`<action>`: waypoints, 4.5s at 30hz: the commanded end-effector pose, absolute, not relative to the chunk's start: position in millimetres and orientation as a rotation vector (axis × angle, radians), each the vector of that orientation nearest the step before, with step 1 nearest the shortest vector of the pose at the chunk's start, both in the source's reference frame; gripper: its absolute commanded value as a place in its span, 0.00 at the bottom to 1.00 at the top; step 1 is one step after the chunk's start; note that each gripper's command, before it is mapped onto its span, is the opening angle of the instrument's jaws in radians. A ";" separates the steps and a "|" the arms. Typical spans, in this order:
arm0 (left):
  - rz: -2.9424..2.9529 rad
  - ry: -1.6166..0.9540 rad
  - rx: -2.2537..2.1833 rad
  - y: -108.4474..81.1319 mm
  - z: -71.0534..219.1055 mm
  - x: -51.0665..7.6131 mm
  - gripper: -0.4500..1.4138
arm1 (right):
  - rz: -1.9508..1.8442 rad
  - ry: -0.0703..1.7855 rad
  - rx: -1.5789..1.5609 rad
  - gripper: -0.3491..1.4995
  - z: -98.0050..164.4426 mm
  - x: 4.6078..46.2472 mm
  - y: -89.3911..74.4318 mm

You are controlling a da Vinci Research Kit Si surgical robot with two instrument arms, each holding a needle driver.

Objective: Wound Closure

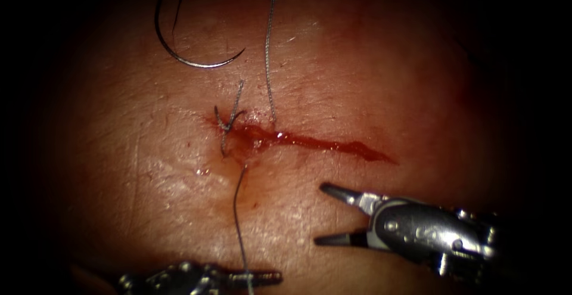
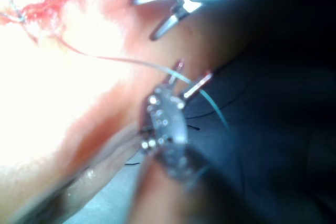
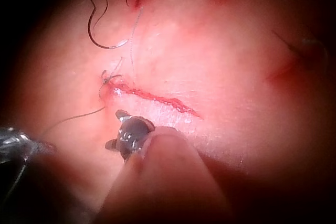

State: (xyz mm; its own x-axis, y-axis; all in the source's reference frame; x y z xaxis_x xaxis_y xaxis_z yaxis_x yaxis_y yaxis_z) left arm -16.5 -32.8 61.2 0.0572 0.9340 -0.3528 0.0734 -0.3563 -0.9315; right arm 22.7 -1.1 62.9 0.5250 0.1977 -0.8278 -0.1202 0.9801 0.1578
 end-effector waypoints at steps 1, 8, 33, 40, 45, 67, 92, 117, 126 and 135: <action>1.392 -1.039 -1.557 -33.3 61.7 -16.4 0.42 | 0.190 1.004 0.089 0.93 63.3 23.6 -1.5; 1.390 -1.026 -1.566 -33.8 60.6 -16.9 0.39 | 0.190 1.005 0.091 0.92 63.1 23.6 -1.4; 1.425 -0.994 -1.654 -33.6 56.4 -16.6 0.11 | 0.195 1.010 0.091 0.91 62.7 23.6 -1.1; 1.441 -0.970 -1.722 -33.1 56.6 -15.6 0.00 | 0.202 1.023 0.082 0.83 62.4 23.6 -1.0; 1.444 -0.963 -1.701 -31.2 57.6 -13.5 0.00 | 0.198 1.076 0.012 0.78 61.3 24.8 1.0; 1.962 -1.238 -1.311 -25.0 58.8 -6.6 0.00 | 0.147 1.165 -0.037 0.59 70.7 40.0 9.6; 2.743 -1.121 -0.817 -12.3 68.3 -7.2 0.00 | -0.104 1.398 0.403 0.45 71.8 40.4 3.4; 2.670 -0.956 -1.066 -17.8 74.7 -11.0 0.00 | 0.455 1.711 0.046 0.52 69.9 35.2 7.1; 2.550 -0.883 -1.014 -19.2 71.5 -10.8 0.68 | 0.474 1.706 0.049 0.55 70.4 35.5 6.1; 2.512 -0.834 -1.017 -20.8 67.6 -7.6 0.64 | 0.491 1.707 0.037 0.59 69.4 35.6 6.2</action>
